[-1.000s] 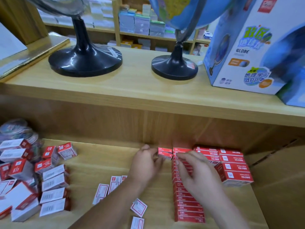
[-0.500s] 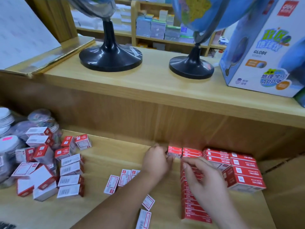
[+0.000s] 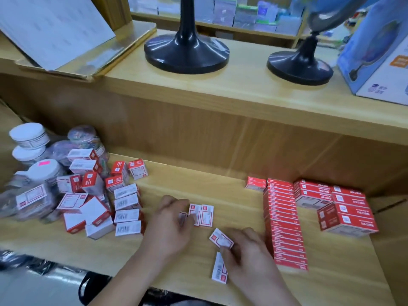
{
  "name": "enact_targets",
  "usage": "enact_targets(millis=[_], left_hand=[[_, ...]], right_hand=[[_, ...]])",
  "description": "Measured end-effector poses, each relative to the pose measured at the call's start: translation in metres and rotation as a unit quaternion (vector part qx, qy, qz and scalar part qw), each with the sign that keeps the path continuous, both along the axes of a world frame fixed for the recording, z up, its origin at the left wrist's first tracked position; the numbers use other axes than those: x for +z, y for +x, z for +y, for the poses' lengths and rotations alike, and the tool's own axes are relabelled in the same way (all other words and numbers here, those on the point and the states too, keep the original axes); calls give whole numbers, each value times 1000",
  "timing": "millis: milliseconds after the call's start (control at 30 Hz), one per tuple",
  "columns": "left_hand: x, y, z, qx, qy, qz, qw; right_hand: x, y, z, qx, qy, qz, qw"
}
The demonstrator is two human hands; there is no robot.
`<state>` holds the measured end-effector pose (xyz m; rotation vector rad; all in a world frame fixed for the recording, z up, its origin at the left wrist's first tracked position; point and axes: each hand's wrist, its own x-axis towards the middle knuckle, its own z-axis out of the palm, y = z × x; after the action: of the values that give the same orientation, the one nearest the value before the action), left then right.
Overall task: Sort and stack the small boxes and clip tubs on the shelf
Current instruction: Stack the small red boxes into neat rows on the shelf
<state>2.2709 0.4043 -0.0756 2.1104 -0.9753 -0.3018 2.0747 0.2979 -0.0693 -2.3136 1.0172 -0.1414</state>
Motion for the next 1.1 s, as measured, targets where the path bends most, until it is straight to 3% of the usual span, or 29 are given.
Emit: enact_targets(millis=[167,467,633,833,967,1100], left_hand=[[-1,-3,5,-40,41,-26,998],[-2,15,-24,-155,114,-54,980],[2,15,-23,-169,59,-2,984],[10,11,-22,-160,0,-7,987],[8,7,-21,-177,-74,128,973],[4,-2,-15,-167,-76,147,972]], right_hand=[[-13,1,11,-59,-34,-41,997],[-11,5,17,-116,32,-103,987],[-3,8,16,-142,118,-143,973],[30,10,4,-185,203,-262,925],[40,9,-8,-212,225,-276,910],[42,11,-13,-196,237,-261,915]])
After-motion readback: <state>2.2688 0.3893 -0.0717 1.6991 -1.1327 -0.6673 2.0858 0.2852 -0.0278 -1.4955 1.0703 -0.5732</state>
